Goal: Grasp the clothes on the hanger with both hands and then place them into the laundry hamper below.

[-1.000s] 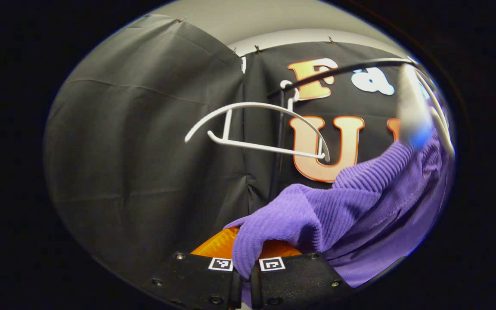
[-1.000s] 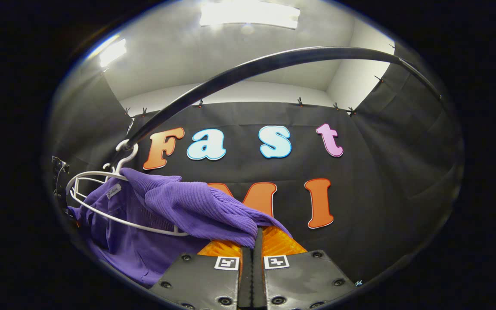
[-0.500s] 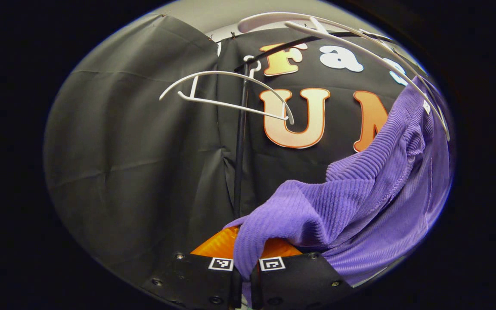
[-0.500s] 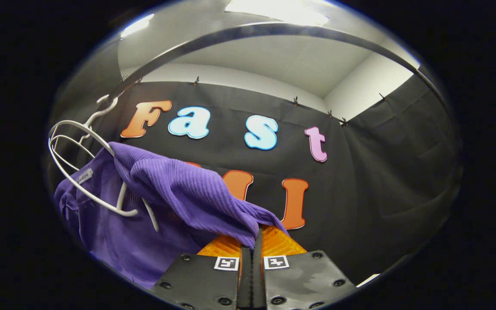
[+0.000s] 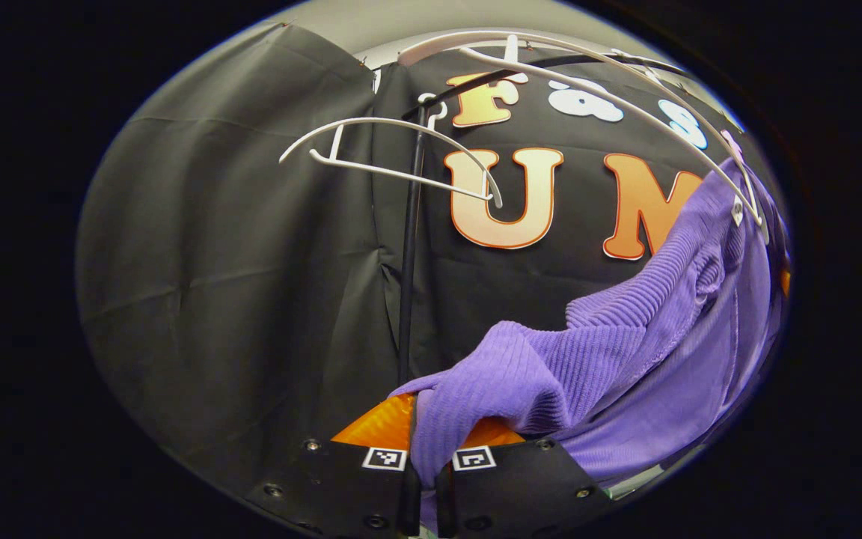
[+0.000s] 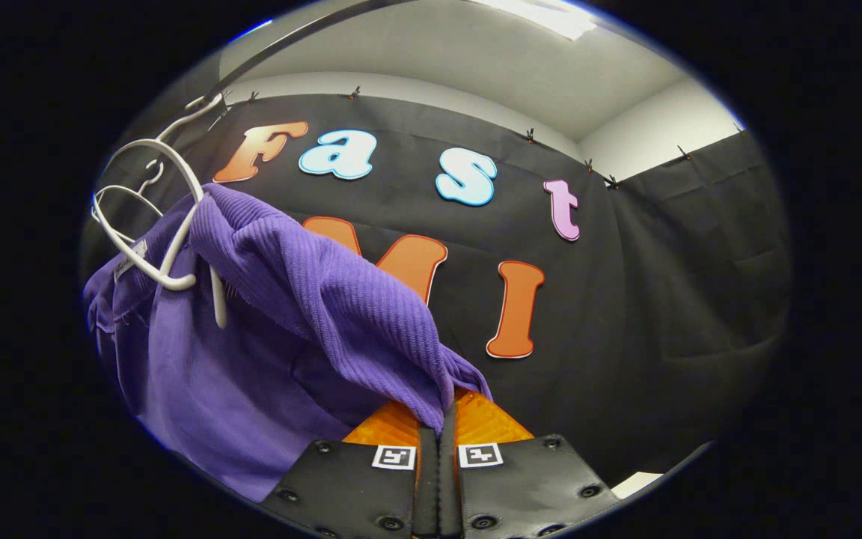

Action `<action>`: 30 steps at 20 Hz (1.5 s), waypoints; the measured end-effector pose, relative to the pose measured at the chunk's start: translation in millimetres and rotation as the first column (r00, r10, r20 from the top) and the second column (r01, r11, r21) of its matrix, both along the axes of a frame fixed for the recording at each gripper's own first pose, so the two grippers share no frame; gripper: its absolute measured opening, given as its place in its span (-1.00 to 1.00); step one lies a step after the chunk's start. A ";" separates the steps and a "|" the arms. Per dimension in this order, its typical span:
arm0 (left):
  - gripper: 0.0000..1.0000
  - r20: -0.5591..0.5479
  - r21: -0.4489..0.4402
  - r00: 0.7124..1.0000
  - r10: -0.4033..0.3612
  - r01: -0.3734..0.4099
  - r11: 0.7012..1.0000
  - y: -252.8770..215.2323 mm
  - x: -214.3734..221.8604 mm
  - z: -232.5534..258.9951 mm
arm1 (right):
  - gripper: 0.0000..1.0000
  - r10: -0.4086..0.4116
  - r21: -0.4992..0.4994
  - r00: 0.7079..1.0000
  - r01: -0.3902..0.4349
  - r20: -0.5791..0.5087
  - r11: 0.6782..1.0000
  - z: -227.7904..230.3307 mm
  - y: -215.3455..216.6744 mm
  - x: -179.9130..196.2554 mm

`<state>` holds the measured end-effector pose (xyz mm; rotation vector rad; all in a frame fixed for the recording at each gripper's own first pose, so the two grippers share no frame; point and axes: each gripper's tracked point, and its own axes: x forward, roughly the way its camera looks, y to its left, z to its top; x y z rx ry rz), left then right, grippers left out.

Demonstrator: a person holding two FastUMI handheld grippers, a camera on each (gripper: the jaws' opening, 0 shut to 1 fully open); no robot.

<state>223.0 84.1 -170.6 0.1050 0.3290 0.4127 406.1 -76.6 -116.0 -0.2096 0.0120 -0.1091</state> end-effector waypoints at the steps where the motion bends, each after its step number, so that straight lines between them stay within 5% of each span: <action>1: -0.84 -0.005 0.005 1.000 -0.002 0.002 1.000 1.0 -1.5 -1.1 | -0.84 -0.009 0.006 1.000 0.009 -0.023 1.000 -10.7 -4.1 2.0; 5: -0.84 -0.003 0.038 1.000 -0.002 0.002 0.999 2.1 -9.4 -3.0 | -0.84 -0.048 0.058 0.997 0.051 -0.064 0.997 -29.9 -29.4 -9.8; 12: -0.78 0.000 -0.058 1.000 0.003 -0.003 0.998 -3.9 -19.0 -12.0 | -0.85 -0.055 0.143 0.994 0.069 -0.096 0.987 -35.5 -51.3 -38.9; 18: -0.82 -0.031 -0.107 0.994 -0.104 0.100 0.989 -46.3 -17.2 -25.1 | -0.84 0.099 0.218 0.986 -0.069 -0.131 0.974 -42.7 -4.8 -69.4; 23: -0.84 -0.147 -0.206 0.935 -0.323 0.291 0.934 -132.8 -16.7 -62.1 | -0.85 0.333 0.244 0.903 -0.270 -0.273 0.931 -92.2 78.8 -98.0; 27: -0.85 -0.180 -0.297 0.876 -0.449 0.386 0.873 -193.3 -21.9 -90.4 | -0.84 0.396 0.331 0.838 -0.277 -0.377 0.902 -135.9 117.7 -128.0; 30: -0.84 -0.285 -0.435 0.816 -0.503 0.357 0.827 -225.6 -49.5 -129.7 | -0.84 0.423 0.370 0.774 -0.263 -0.470 0.891 -176.8 134.9 -144.3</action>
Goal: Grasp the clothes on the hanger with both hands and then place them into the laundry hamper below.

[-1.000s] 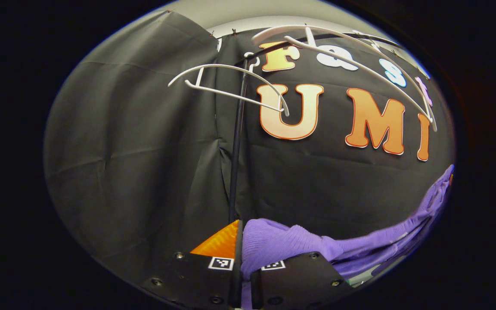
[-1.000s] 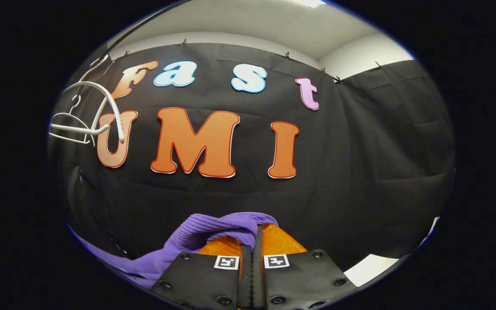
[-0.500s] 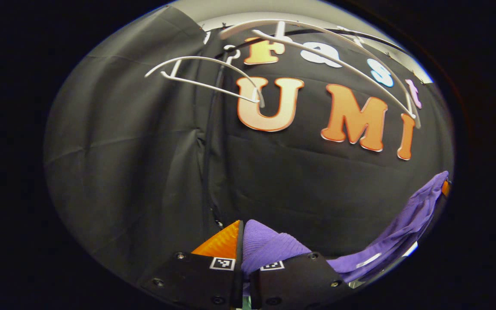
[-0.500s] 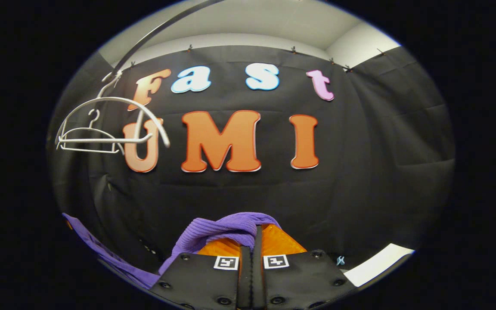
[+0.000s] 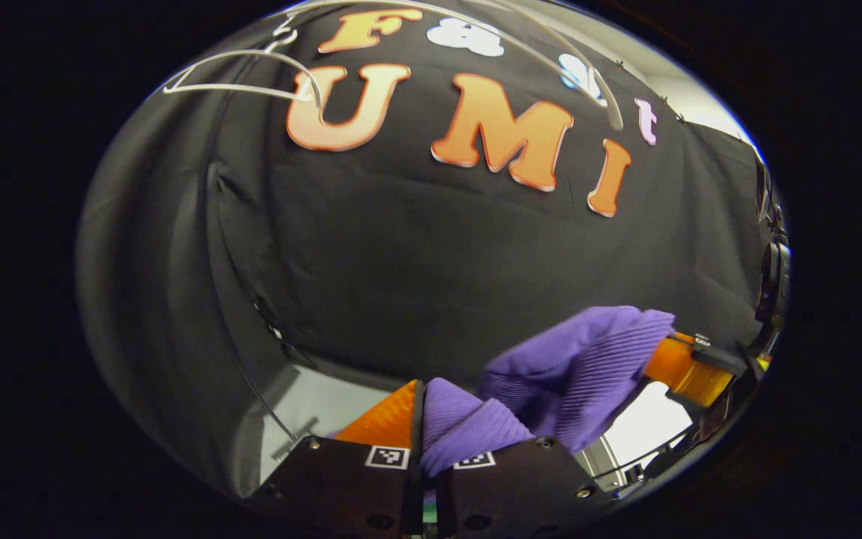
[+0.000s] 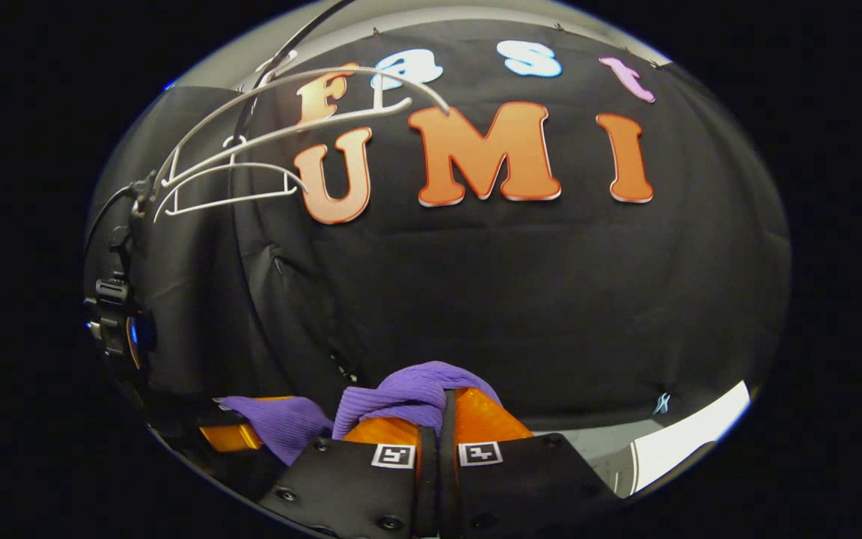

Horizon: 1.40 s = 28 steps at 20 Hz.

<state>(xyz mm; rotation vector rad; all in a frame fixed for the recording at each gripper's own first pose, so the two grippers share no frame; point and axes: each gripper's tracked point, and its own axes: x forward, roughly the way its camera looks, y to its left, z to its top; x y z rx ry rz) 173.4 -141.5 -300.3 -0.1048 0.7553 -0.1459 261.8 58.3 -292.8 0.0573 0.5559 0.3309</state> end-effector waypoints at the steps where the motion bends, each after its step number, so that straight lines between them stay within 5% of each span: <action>1: -0.85 -0.044 -0.030 0.999 0.002 -0.003 1.000 -5.1 -9.0 -12.1 | -0.84 -0.005 -0.020 0.999 0.004 -0.034 1.000 -11.8 -1.6 -4.2; 9: -0.81 -0.295 -0.064 0.955 0.000 -0.019 0.998 -19.5 -51.9 -69.9 | -0.84 -0.122 -0.123 0.939 0.086 -0.323 0.989 -100.5 -24.6 -38.1; 15: -0.78 -0.274 -0.011 0.961 0.032 -0.036 0.999 -7.1 -48.4 -65.3 | -0.79 -0.155 -0.113 0.914 0.121 -0.374 0.986 -113.4 -34.1 -37.0; 17: -0.58 -0.281 0.010 0.959 0.044 -0.043 0.999 -3.9 -49.3 -64.4 | -0.69 -0.164 -0.123 0.909 0.126 -0.382 0.984 -120.2 -38.5 -36.1; 20: -0.31 -0.293 0.028 0.955 0.052 -0.046 0.999 -5.7 -49.2 -67.3 | 0.25 -0.179 -0.154 0.889 0.124 -0.421 0.980 -131.6 -43.3 -39.8; 22: 0.36 -0.301 0.049 0.951 0.068 -0.056 0.997 -0.8 -49.3 -72.3 | 0.90 -0.160 -0.137 0.880 0.110 -0.447 0.985 -135.6 -36.7 -41.6; 24: 1.00 -0.310 0.071 0.947 0.091 -0.072 0.995 7.4 -48.2 -76.9 | 0.97 -0.162 -0.141 0.892 0.111 -0.422 0.984 -128.3 -36.7 -34.8; 28: 0.95 -0.323 0.049 0.941 0.103 -0.093 0.995 8.1 -48.0 -78.4 | 0.97 -0.152 -0.143 0.896 0.101 -0.417 0.985 -126.3 -34.5 -40.1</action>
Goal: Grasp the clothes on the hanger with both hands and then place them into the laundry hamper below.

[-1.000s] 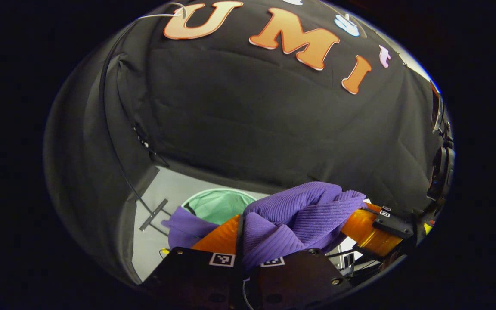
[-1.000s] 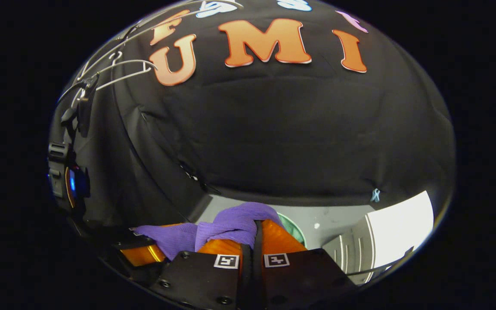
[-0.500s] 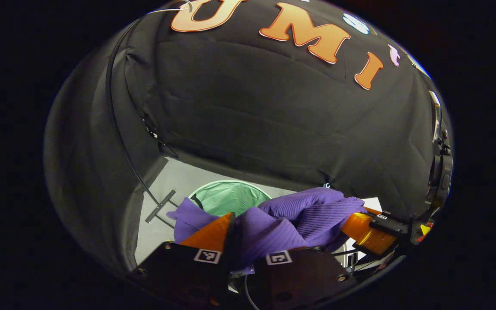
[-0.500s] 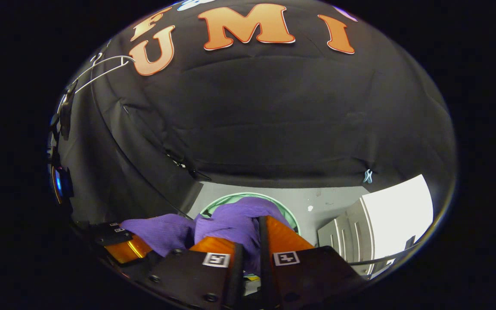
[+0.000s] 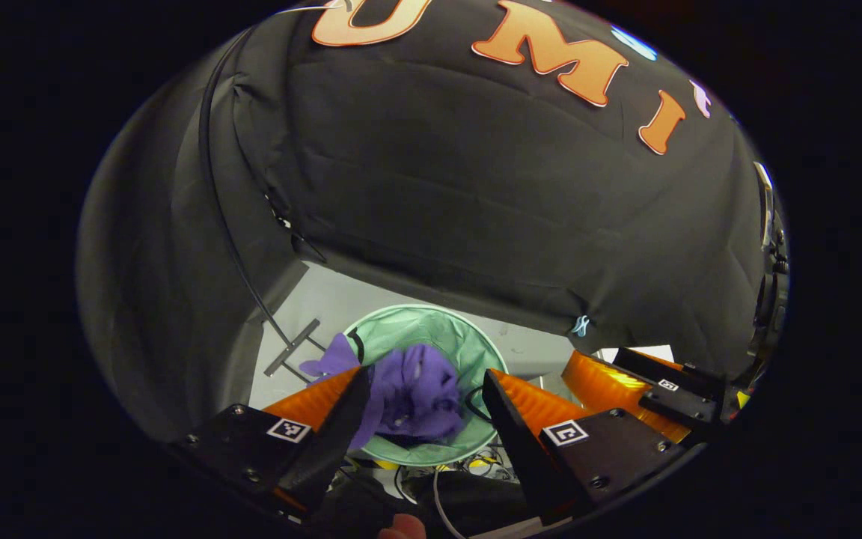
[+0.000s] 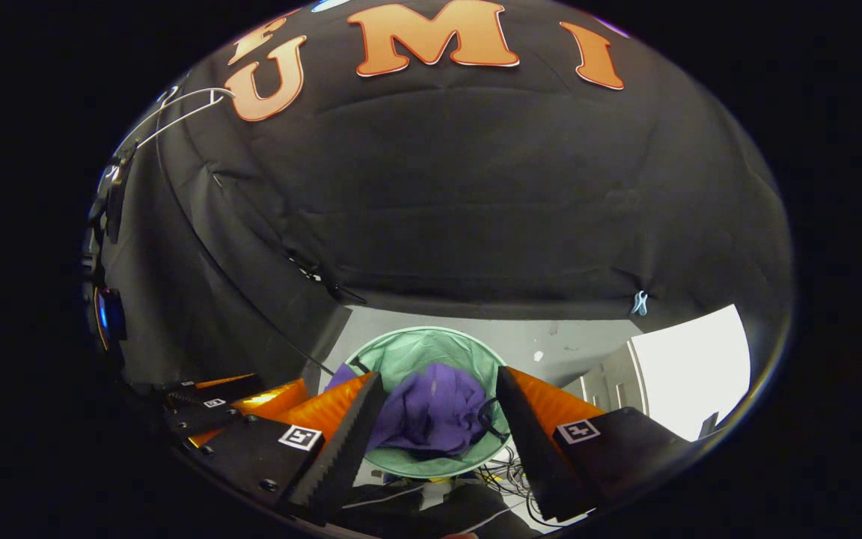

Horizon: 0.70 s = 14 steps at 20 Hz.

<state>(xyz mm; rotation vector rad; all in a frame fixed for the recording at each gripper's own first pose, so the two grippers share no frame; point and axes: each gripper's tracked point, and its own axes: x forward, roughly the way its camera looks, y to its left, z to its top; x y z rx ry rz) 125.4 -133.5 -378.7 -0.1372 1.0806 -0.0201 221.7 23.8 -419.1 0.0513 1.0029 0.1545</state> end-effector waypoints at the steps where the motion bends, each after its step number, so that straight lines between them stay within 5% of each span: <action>1: 0.95 0.014 -0.002 1.000 -0.001 0.001 1.000 0.3 2.6 4.4 | 0.97 -0.002 0.000 1.000 0.002 -0.004 1.000 -0.8 1.0 -0.5; 5: 0.96 0.121 0.018 0.993 -0.011 0.009 1.000 5.1 15.0 30.9 | 0.97 -0.031 0.001 0.999 0.031 0.017 1.000 5.3 -2.1 0.0; 14: 0.95 0.336 0.022 0.939 -0.079 0.076 0.997 10.0 42.8 108.3 | 0.97 -0.007 -0.020 0.963 0.013 0.268 1.000 89.8 25.7 -2.2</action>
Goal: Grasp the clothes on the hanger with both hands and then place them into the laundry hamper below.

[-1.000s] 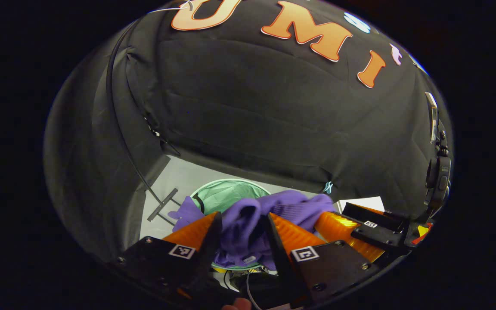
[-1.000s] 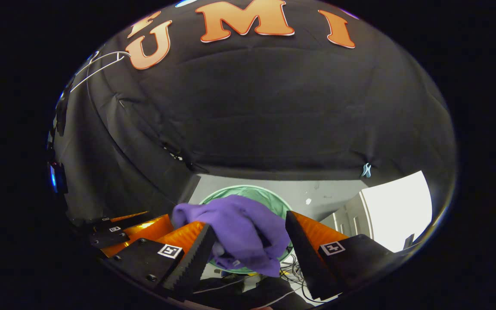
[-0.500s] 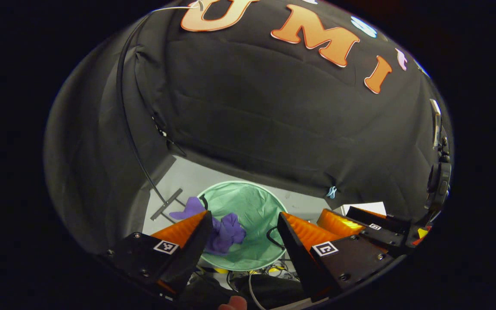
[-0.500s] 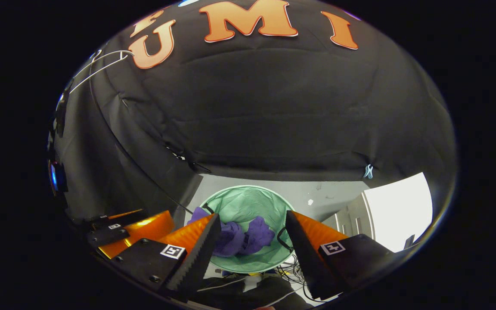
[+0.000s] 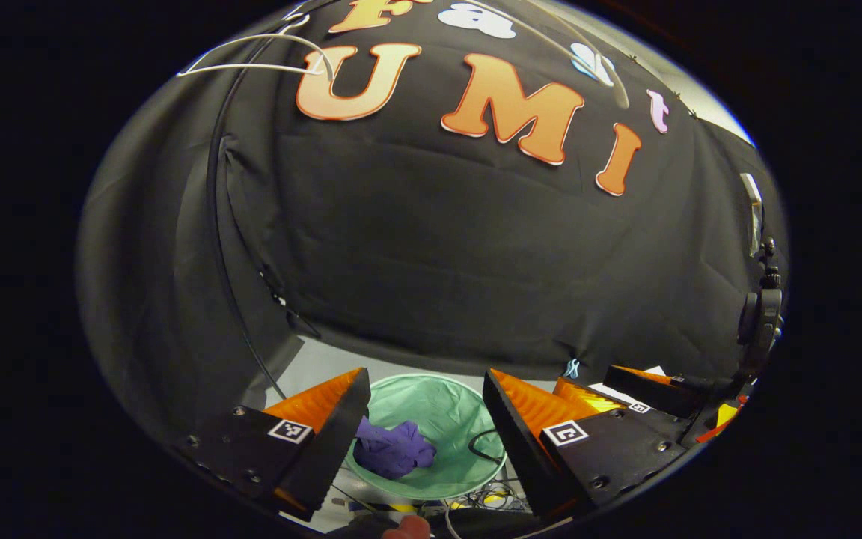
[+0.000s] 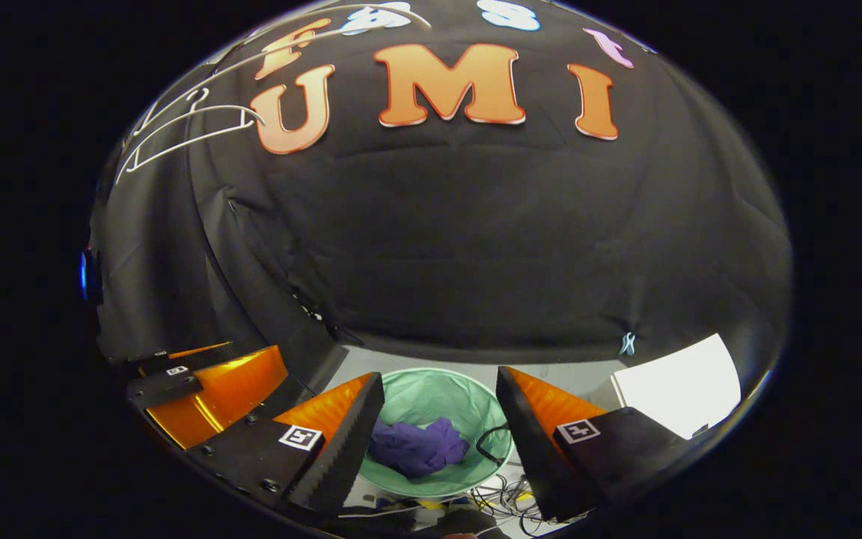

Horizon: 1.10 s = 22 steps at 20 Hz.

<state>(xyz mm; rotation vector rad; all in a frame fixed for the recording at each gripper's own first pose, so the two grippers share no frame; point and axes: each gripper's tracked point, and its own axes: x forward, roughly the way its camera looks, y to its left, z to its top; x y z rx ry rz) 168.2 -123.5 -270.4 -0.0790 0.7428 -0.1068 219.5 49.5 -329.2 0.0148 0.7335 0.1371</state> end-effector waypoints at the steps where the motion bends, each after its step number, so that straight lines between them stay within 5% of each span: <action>1: 0.94 0.023 -0.009 1.000 0.000 0.000 1.000 1.8 2.3 10.0 | 0.97 -0.017 0.007 0.999 0.016 0.036 1.000 17.8 3.9 0.3; 5: 0.95 0.181 0.002 0.982 -0.054 0.055 0.999 9.2 24.3 72.0 | 0.96 -0.109 0.039 0.972 0.103 0.207 0.994 99.6 2.7 5.5; 12: 0.92 0.385 -0.083 0.922 -0.045 0.083 0.993 4.1 32.8 175.9 | 0.96 -0.246 0.079 0.864 0.236 0.439 0.969 219.2 -44.1 -14.9; 15: 0.83 0.470 -0.096 0.883 0.003 0.048 0.994 3.3 23.2 221.3 | 0.95 -0.223 0.075 0.839 0.215 0.496 0.974 247.8 -61.7 -32.6; 16: 0.91 0.486 -0.100 0.874 0.016 0.037 0.994 -1.2 18.2 234.3 | 0.81 -0.208 0.069 0.839 0.201 0.503 0.977 253.2 -65.8 -43.2; 20: 0.84 0.566 -0.101 0.824 0.025 0.039 0.994 -16.3 -8.0 279.7 | 0.95 -0.179 0.057 0.802 0.179 0.570 0.982 289.1 -87.7 -85.2; 22: 0.83 0.580 -0.062 0.814 0.035 0.001 0.998 -15.9 -26.1 288.0 | 0.77 -0.153 0.060 0.797 0.146 0.584 0.988 303.3 -92.6 -108.7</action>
